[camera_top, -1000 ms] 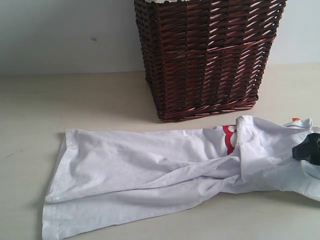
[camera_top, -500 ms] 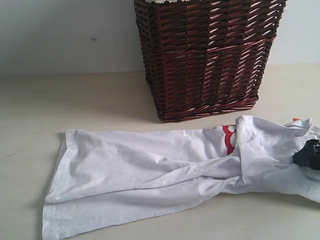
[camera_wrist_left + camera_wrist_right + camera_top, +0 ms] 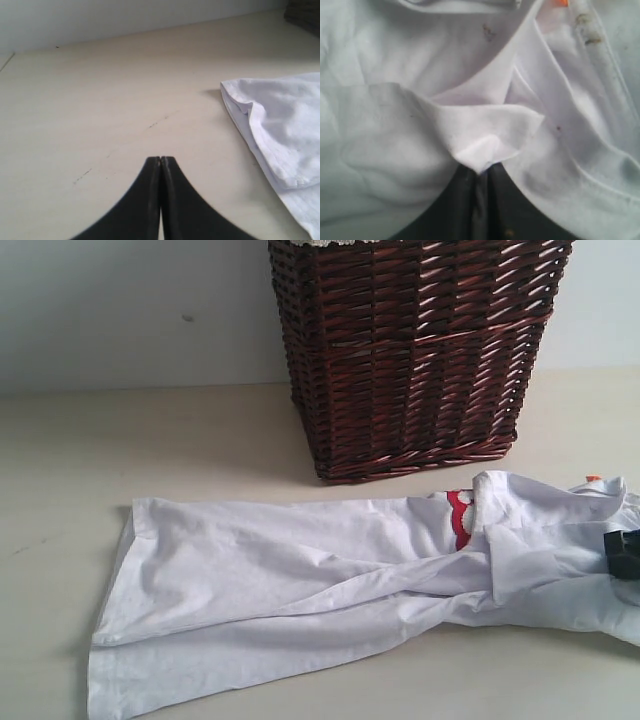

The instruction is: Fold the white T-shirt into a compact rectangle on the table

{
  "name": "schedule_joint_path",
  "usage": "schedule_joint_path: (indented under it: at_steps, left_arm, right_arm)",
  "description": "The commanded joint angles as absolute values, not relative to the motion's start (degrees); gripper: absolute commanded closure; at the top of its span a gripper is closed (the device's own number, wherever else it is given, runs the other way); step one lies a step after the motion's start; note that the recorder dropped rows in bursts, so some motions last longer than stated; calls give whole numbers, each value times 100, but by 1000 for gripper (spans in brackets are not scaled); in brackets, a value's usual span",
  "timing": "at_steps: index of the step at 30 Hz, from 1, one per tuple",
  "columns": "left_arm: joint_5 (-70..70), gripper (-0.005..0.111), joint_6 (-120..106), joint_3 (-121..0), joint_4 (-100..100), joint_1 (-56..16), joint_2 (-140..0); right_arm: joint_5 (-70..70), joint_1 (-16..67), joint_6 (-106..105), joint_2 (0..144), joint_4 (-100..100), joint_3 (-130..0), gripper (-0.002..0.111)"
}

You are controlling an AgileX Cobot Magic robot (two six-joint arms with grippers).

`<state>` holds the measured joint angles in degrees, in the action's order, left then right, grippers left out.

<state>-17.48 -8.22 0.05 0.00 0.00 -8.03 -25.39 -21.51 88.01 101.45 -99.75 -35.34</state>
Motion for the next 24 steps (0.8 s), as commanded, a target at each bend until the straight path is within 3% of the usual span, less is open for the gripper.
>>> schedule_joint_path:
  at_steps: [1, 3, 5, 7, 10, 12, 13, 24]
  left_arm:
    - [-1726, 107, -832, 0, -45, 7, -776]
    - [-1726, 107, -832, 0, -45, 7, -776]
    - [-1726, 107, -832, 0, -45, 7, -776]
    - [-1726, 107, -832, 0, -45, 7, -776]
    - [-1726, 107, -832, 0, -45, 7, -776]
    - [-1726, 107, -832, 0, -45, 7, -776]
    - [-1726, 107, -832, 0, -45, 7, -776]
    - [-1726, 107, -832, 0, -45, 7, -776]
  right_arm:
    - [-2581, -2169, 8574, 10053, -9995, -3539, 108]
    - [-2569, -2169, 8334, 9999, -9995, -3539, 105]
    - [-2616, -2169, 8250, 9886, -9995, -3539, 93]
    - [-2636, -2169, 8250, 9766, -9995, -3539, 71]
    - [-2469, -2169, 8250, 9612, -9995, -3539, 26]
    - [-2255, -2169, 8250, 9533, -9995, -3539, 8]
    - [-2130, -2169, 8250, 9502, -9995, -3539, 3]
    - [-1726, -2169, 8253, 10106, -9995, -3767, 3]
